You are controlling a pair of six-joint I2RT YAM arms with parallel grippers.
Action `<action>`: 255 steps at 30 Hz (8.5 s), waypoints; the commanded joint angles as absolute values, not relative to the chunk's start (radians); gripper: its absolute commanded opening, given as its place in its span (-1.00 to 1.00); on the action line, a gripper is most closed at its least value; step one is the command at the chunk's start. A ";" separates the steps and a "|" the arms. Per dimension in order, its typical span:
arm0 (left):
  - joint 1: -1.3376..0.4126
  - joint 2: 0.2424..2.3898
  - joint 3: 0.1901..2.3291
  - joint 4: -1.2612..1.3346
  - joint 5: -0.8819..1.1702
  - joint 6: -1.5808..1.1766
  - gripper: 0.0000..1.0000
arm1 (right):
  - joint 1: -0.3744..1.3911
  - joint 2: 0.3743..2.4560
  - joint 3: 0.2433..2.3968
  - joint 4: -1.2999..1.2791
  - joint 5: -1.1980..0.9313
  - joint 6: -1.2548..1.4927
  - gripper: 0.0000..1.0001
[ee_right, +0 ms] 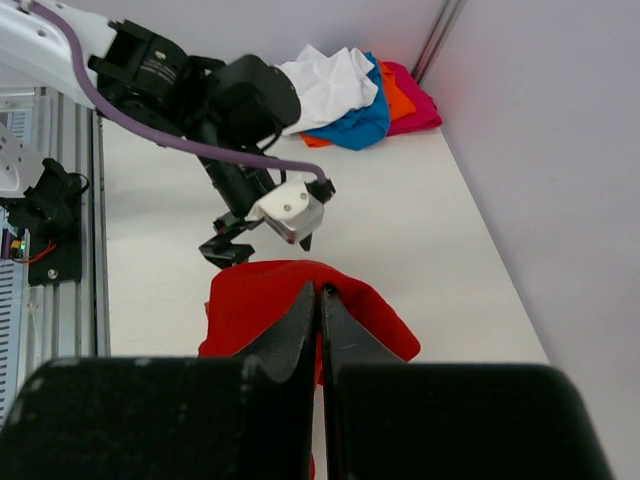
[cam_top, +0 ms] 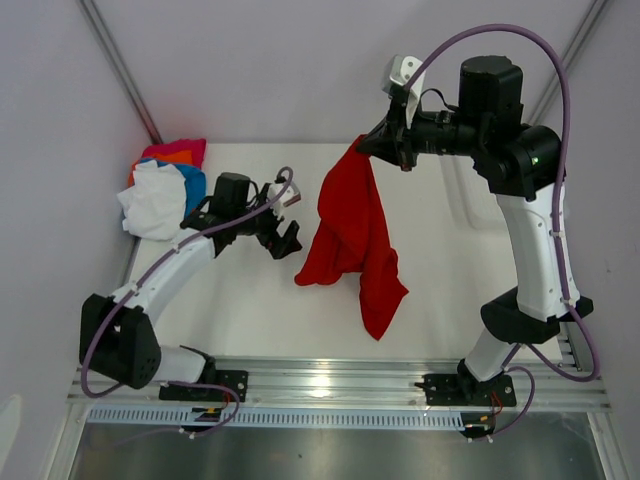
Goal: Fold and stack the t-shirts
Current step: Flatten the tshirt out
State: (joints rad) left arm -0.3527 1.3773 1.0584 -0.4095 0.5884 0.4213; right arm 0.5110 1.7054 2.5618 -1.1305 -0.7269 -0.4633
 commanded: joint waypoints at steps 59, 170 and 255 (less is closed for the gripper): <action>-0.417 1.361 1.014 -0.423 0.571 0.383 -0.99 | 0.578 1.703 2.551 -1.060 -0.571 -0.468 -1.00; 0.169 0.979 1.434 -0.661 0.298 0.253 -0.99 | 1.151 2.504 2.022 -0.248 0.071 -0.601 -0.64; 0.167 1.049 1.371 -0.660 0.371 0.281 -0.99 | 1.062 2.181 1.654 -0.273 0.098 -0.700 -0.18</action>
State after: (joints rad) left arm 0.1558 1.0744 1.3754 -0.6758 0.3698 0.2634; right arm 1.0805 2.1727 1.6180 -0.2798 0.0898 -0.7143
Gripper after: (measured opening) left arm 0.003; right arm 0.477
